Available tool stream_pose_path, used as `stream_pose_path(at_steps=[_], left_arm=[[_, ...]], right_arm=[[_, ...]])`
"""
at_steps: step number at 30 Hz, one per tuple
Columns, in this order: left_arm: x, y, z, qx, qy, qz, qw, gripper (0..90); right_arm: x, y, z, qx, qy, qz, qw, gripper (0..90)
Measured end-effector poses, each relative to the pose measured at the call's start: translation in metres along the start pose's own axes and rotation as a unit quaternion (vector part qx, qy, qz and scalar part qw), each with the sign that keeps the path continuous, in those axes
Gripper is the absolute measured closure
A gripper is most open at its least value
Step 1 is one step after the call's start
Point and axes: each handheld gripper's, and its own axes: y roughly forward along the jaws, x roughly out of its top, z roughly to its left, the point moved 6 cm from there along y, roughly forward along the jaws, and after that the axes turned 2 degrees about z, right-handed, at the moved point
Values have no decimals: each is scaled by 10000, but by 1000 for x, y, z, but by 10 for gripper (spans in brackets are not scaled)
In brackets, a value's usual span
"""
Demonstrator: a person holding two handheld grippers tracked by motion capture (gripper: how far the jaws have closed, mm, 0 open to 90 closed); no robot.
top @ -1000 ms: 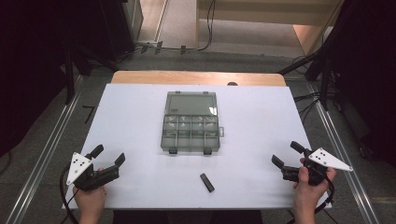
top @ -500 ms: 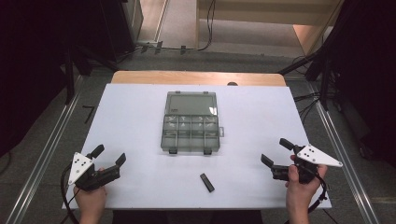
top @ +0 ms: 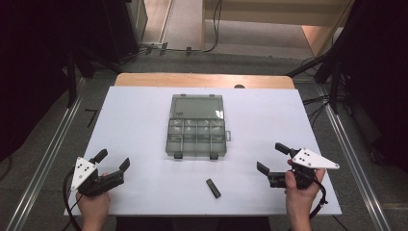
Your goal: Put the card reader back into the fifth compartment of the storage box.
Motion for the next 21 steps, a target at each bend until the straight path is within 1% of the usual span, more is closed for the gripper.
stream_pose_path(at_steps=[2,3,4,5,11,15,20,21], left_arm=[[0,0,0,3,-1,-3,10000,136],[0,0,0,-4,5,-8,10000,136],[0,0,0,-4,5,-8,10000,136],[0,0,0,-4,7,-6,10000,136],[0,0,0,3,9,-1,10000,136],[0,0,0,4,20,2,10000,135],[0,1,-1,7,29,3,10000,136],[0,1,-1,13,27,6,10000,136]], right_arm=[[1,3,4,46,-35,34,10000,34],[2,6,9,103,-71,71,9999,34],[2,6,9,103,-71,71,9999,34],[3,8,13,158,-101,86,9998,34],[4,14,20,237,-98,200,9995,34],[5,19,28,316,-161,295,9989,35],[5,24,33,367,-200,363,9985,38],[4,27,35,423,-233,403,9980,38]])
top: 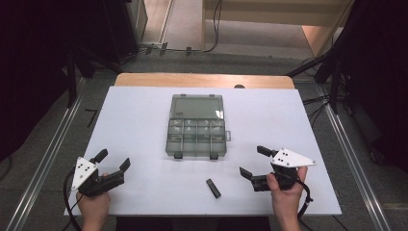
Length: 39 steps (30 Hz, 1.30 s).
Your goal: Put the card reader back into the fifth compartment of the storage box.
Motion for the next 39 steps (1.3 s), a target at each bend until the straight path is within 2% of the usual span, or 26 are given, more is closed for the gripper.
stream_pose_path(at_steps=[9,14,21,22,31,32,36,39], left_arm=[[0,0,0,0,-12,0,10000,136],[0,0,0,3,-17,0,10000,136],[0,0,0,-7,-27,-9,10000,136],[0,0,0,-7,-20,-5,10000,136],[0,0,1,0,-44,-10,10000,136],[0,0,1,-4,-45,-11,10000,136],[0,0,1,-13,-49,-8,10000,136],[0,0,1,-21,-60,-17,10000,136]], right_arm=[[-2,11,9,156,-68,192,9997,38],[-5,22,17,309,-90,410,9986,38],[-8,32,29,442,-160,558,9973,42],[-9,36,34,493,-196,652,9965,42],[-16,52,52,712,-269,958,9925,44],[-18,56,56,753,-269,1030,9915,96],[-23,61,63,773,-267,1202,9894,145],[-25,64,68,739,-253,1311,9883,236]])
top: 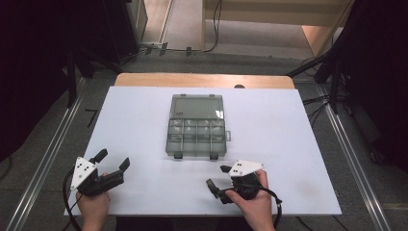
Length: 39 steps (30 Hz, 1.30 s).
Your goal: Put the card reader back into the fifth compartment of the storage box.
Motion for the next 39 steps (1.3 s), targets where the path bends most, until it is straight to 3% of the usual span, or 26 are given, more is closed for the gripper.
stream_pose_path(at_steps=[4,9,16,20,31,35,39], left_arm=[[0,0,0,-1,-5,3,10000,135],[0,0,0,6,-17,10,10000,136],[0,0,1,-11,-55,3,10000,136],[0,0,1,-5,-66,7,10000,136],[0,0,2,-9,-108,-7,9999,136],[0,0,2,-5,-95,5,10000,136],[0,-1,2,3,-76,14,10000,136]], right_arm=[[-1,3,4,-11,50,93,9999,295],[-7,9,7,-218,268,276,9990,469],[-17,12,11,-321,265,495,9979,545],[-21,15,12,-294,293,592,9974,638],[-24,20,12,-326,209,701,9968,715],[-24,19,10,-393,221,655,9968,716],[-19,14,9,-275,216,522,9980,716]])
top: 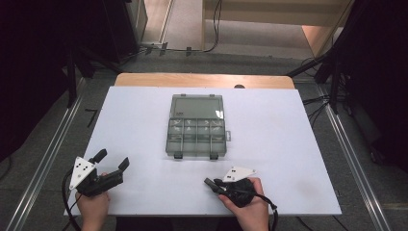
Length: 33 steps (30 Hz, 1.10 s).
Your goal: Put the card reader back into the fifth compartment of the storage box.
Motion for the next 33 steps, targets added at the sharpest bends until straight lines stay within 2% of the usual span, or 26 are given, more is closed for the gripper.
stream_pose_path(at_steps=[1,4,7,9,23,33], left_arm=[[0,0,0,0,0,0,10000,136],[0,0,0,-5,-25,-12,10000,136],[0,0,0,-8,-32,-18,10000,136],[0,0,0,-5,-34,-22,10000,136],[0,0,0,-11,-25,-26,10000,136],[0,0,0,-11,-27,-29,10000,136]], right_arm=[[0,0,0,0,0,0,10000,716],[6,-5,4,208,-65,-75,9997,717],[9,-6,4,245,-56,-133,9996,717],[13,-8,4,220,-122,-128,9996,717],[30,-10,-1,254,-108,-253,9993,717],[48,-12,-3,331,-203,-318,9987,717]])
